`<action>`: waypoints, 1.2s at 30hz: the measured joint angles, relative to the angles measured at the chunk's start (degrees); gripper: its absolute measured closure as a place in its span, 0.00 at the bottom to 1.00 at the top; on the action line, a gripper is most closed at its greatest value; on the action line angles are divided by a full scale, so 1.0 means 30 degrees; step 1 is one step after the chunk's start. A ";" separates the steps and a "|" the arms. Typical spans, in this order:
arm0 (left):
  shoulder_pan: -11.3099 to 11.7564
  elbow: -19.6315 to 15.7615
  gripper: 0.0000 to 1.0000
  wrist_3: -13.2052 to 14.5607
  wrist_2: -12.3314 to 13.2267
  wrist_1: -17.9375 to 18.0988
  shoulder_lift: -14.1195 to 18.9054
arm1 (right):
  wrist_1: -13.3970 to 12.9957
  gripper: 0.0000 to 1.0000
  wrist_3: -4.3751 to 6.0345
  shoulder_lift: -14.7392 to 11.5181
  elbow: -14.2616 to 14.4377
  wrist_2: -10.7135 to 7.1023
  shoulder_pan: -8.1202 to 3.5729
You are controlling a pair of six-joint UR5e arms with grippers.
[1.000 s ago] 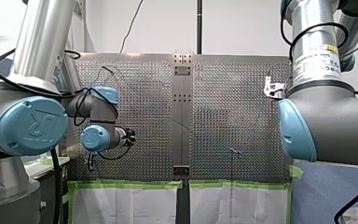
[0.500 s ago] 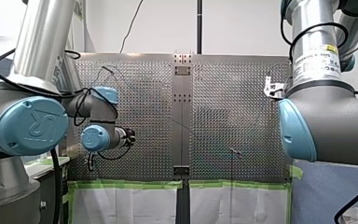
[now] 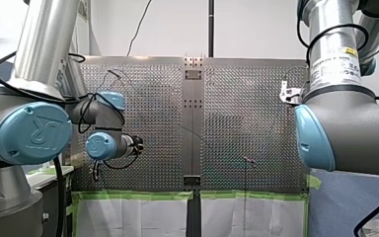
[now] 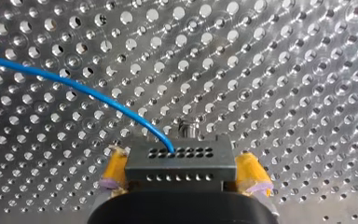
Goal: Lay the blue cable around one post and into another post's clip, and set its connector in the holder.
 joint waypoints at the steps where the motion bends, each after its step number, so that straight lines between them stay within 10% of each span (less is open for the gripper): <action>1: -0.0001 -0.0001 0.01 0.0000 0.0001 0.0001 -0.0001 | 0.0008 0.00 0.0001 0.0002 0.0000 0.0056 0.0000; 17: 0.0001 -0.0003 0.01 0.0001 0.0000 0.0002 0.0000 | 0.0110 0.00 0.0002 -0.0002 -0.0003 0.0928 -0.0105; 36: 0.0000 -0.0002 0.01 0.0001 0.0001 0.0001 0.0000 | 0.1496 0.00 -0.0261 -0.0084 0.0171 0.4032 -0.0400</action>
